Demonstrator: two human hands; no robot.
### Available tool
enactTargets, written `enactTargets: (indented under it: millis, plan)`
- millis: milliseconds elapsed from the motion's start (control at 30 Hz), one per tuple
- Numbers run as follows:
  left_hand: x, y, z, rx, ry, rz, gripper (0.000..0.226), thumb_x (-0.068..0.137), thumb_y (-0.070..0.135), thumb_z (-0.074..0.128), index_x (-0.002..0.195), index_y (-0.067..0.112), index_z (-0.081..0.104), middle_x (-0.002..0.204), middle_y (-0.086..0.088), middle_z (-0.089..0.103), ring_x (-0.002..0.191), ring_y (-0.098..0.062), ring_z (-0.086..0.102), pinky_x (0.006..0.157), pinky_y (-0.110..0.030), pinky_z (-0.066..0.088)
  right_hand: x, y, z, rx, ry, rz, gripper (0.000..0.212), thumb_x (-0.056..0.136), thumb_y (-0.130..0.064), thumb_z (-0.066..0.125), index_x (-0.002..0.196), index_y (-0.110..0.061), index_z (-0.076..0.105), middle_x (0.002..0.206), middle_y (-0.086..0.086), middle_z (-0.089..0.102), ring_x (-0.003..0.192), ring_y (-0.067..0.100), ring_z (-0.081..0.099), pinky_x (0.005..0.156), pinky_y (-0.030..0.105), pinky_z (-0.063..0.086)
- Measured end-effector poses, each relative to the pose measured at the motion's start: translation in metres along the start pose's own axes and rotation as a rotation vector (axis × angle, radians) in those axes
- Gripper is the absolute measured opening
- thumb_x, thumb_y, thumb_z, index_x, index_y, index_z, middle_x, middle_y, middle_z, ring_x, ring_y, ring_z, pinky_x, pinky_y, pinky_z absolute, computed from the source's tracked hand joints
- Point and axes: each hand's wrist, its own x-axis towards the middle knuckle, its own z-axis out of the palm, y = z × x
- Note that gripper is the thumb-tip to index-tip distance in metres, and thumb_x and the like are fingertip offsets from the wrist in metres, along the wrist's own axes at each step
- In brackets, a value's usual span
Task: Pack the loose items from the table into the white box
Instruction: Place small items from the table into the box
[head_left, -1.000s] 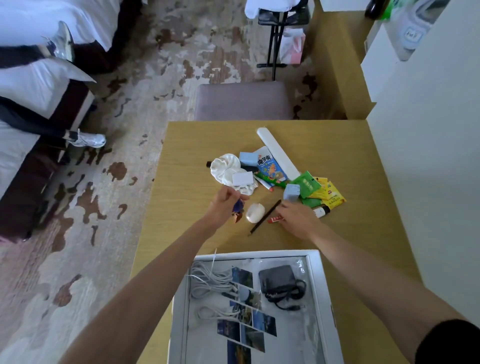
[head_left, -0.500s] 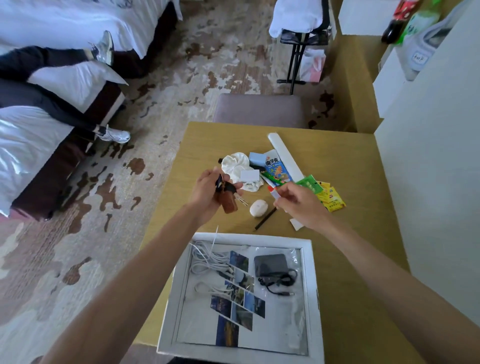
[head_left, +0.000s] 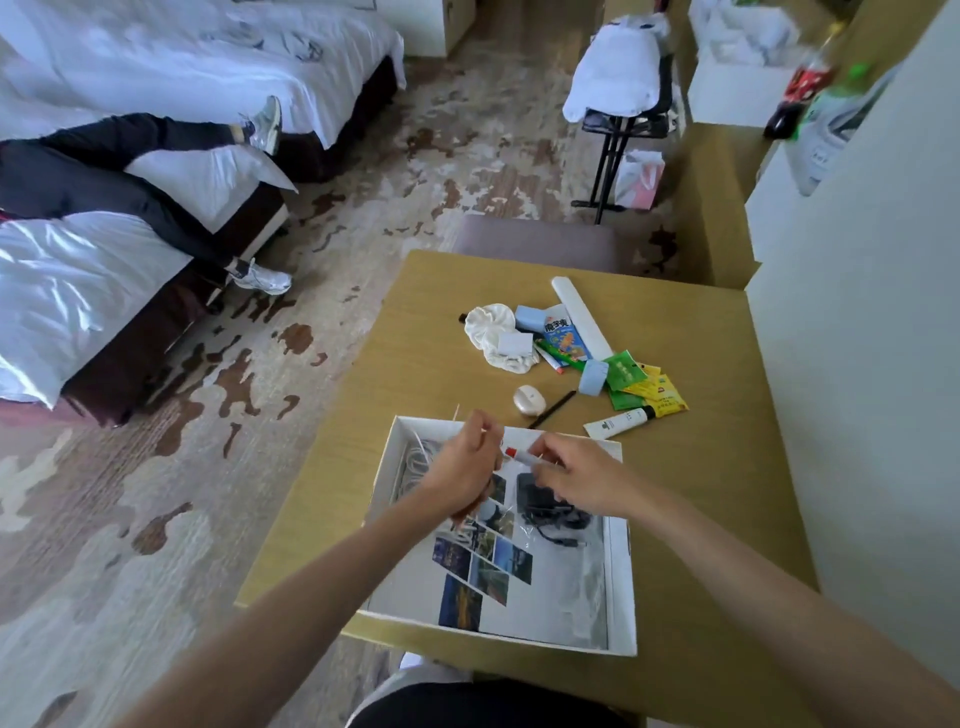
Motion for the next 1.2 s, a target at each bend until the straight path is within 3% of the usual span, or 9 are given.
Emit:
enactTargets:
  millis: [100,233,400,500,633,733,867,1000,1200]
  plan:
    - [-0.001,-0.019,0.014,0.194,-0.073,-0.097,0.034,0.098,0.047,0.029,0.108,0.018,0.043,0.089,-0.008,0.056,0.076,-0.027,0.06,0.076,-0.047,0.052,-0.013,0.003,0.012,-0.215,0.023,0.029,0.003,0.095,-0.026,0.047,0.093,-0.027,0.05,0.088,-0.002,0.061,0.077,0.015,0.058,0.061,0.028,0.042]
    - [0.004,-0.038,0.024,0.252,-0.2,-0.167,0.034,0.095,0.036,0.042,0.121,0.013,0.041,0.112,-0.01,0.058,0.099,-0.024,0.06,0.093,-0.042,0.05,-0.028,0.002,0.029,-0.439,0.021,0.061,0.005,0.094,-0.021,0.044,0.091,-0.019,0.046,0.093,0.004,0.057,0.078,0.022,0.055,0.058,0.031,0.041]
    - [0.003,-0.05,0.027,0.347,-0.223,-0.001,0.06,0.094,0.028,0.046,0.147,0.015,0.021,0.148,-0.014,0.033,0.135,-0.03,0.037,0.11,-0.043,0.035,-0.041,-0.005,0.039,-0.483,-0.003,0.15,0.008,0.091,-0.021,0.045,0.088,-0.013,0.045,0.086,0.006,0.051,0.075,0.023,0.053,0.057,0.035,0.037]
    - [-0.002,-0.059,0.015,0.39,-0.218,0.121,0.058,0.093,0.029,0.05,0.145,0.025,0.025,0.148,-0.008,0.036,0.132,-0.026,0.042,0.107,-0.045,0.041,-0.047,-0.007,0.041,-0.491,0.013,0.144,0.008,0.091,-0.024,0.045,0.093,-0.017,0.049,0.089,0.005,0.054,0.076,0.02,0.054,0.06,0.034,0.042]
    - [-0.004,-0.071,-0.002,0.949,-0.229,0.426,0.054,0.084,0.044,0.059,0.129,0.021,0.041,0.131,-0.005,0.051,0.119,-0.023,0.049,0.097,-0.042,0.045,-0.053,-0.007,0.044,-0.536,-0.026,0.126,0.006,0.088,-0.028,0.053,0.088,-0.026,0.048,0.086,-0.001,0.057,0.073,0.012,0.054,0.053,0.024,0.037]
    - [-0.003,-0.076,0.006,1.187,-0.221,0.59,0.057,0.078,0.051,0.06,0.121,0.017,0.045,0.124,-0.007,0.052,0.116,-0.026,0.048,0.097,-0.042,0.04,-0.057,-0.004,0.044,-0.617,-0.076,0.133,0.008,0.082,-0.024,0.06,0.087,-0.019,0.055,0.089,0.0,0.059,0.077,0.015,0.055,0.057,0.027,0.043]
    - [-0.001,-0.078,0.028,1.272,-0.183,0.586,0.05,0.084,0.043,0.058,0.121,0.012,0.045,0.123,-0.011,0.055,0.116,-0.029,0.048,0.096,-0.043,0.038,-0.057,-0.001,0.049,-0.642,-0.191,0.162,0.008,0.08,-0.019,0.062,0.087,-0.017,0.058,0.09,0.001,0.061,0.083,0.02,0.056,0.069,0.033,0.048]
    - [0.006,-0.078,0.028,1.287,-0.128,0.572,0.037,0.088,0.025,0.055,0.121,0.012,0.045,0.126,-0.011,0.055,0.119,-0.029,0.049,0.097,-0.042,0.038,-0.057,-0.002,0.058,-0.691,-0.279,0.162,0.009,0.085,-0.02,0.065,0.087,-0.019,0.056,0.094,0.002,0.062,0.085,0.019,0.057,0.068,0.028,0.044]
    - [0.014,-0.074,0.013,1.233,-0.119,0.587,0.02,0.092,0.025,0.052,0.11,0.017,0.051,0.115,-0.006,0.06,0.106,-0.025,0.056,0.092,-0.04,0.044,-0.058,0.005,0.062,-0.731,-0.367,0.137,0.009,0.086,-0.021,0.064,0.092,-0.014,0.065,0.092,0.006,0.065,0.083,0.022,0.059,0.064,0.03,0.043]
